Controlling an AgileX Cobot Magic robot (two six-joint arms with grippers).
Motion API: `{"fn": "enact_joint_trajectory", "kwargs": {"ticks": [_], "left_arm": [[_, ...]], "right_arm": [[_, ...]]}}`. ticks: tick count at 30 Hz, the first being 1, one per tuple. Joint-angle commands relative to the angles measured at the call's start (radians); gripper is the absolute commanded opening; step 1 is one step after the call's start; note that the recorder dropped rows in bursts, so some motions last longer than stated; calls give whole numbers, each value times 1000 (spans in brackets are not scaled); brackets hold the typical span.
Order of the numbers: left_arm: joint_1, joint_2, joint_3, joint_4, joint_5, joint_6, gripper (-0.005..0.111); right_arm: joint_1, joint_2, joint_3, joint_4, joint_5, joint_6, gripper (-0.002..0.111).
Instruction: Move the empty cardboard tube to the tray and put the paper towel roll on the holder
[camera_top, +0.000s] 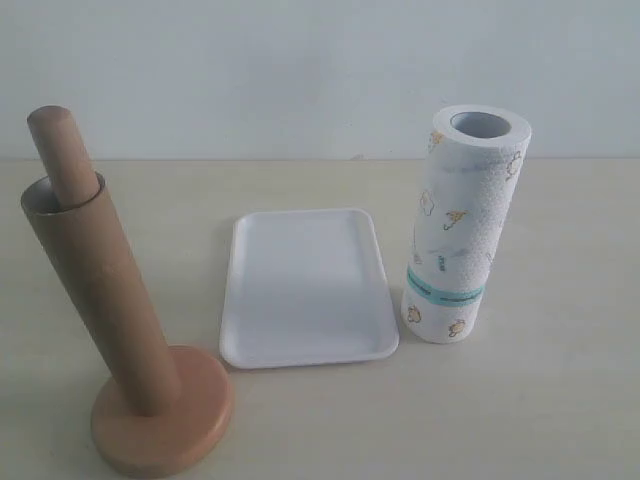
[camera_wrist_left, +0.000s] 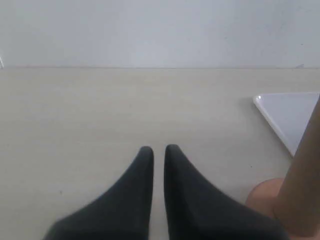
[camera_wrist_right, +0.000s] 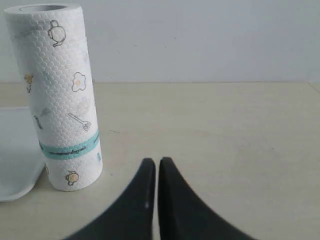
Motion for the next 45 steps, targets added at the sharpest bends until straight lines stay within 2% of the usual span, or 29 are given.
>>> {"fn": "enact_joint_trajectory", "kwargs": {"ticks": [1,7,10,12,14,15,16,19,20,21,22,23,25,26,27,29,31,33,37,40,42,45], "left_arm": [[-10,-3,4,-7,1,4,7],[-10,-3,4,1,-3,16,7],[-10,-3,4,133,-51,94,7],[-10,-3,4,190,-137,94,7],[-10,-3,4,198,-259,94,7],[-10,-3,4,182,-397,73,7],[-10,-3,4,182,-458,73,7],[-10,-3,4,182,-807,78,7],[-10,-3,4,182,-868,76,7],[-10,-3,4,187,-983,-91,7],[-10,-3,4,206,-1006,-393,7],[-10,-3,4,208,-1009,-534,7],[-10,-3,4,224,-984,-612,7],[-10,-3,4,290,-939,-652,7],[-10,-3,4,406,-873,-710,7],[-10,-3,4,750,-736,-973,7],[-10,-3,4,1020,-706,-1198,7],[-10,-3,4,1176,-721,-1369,7],[-10,-3,4,1301,-700,-1454,7],[-10,-3,4,1303,-665,-1482,11],[-10,-3,4,1303,-667,-1482,23],[-10,-3,4,1311,-687,-1482,52]], "right_arm": [[-3,-5,-1,-6,-12,0,3],[-3,-5,-1,-6,-12,0,3],[-3,-5,-1,-6,-12,0,3],[-3,-5,-1,-6,-12,0,3],[-3,-5,-1,-6,-12,0,3],[-3,-5,-1,-6,-12,0,3],[-3,-5,-1,-6,-12,0,3],[-3,-5,-1,-6,-12,0,3],[-3,-5,-1,-6,-12,0,3],[-3,-5,-1,-6,-12,0,3],[-3,-5,-1,-6,-12,0,3],[-3,-5,-1,-6,-12,0,3],[-3,-5,-1,-6,-12,0,3],[-3,-5,-1,-6,-12,0,3],[-3,-5,-1,-6,-12,0,3],[-3,-5,-1,-6,-12,0,3],[-3,-5,-1,-6,-12,0,3],[-3,-5,-1,-6,-12,0,3],[-3,-5,-1,-6,-12,0,3],[-3,-5,-1,-6,-12,0,3],[-3,-5,-1,-6,-12,0,3],[-3,-5,-1,-6,-20,0,3]]}}
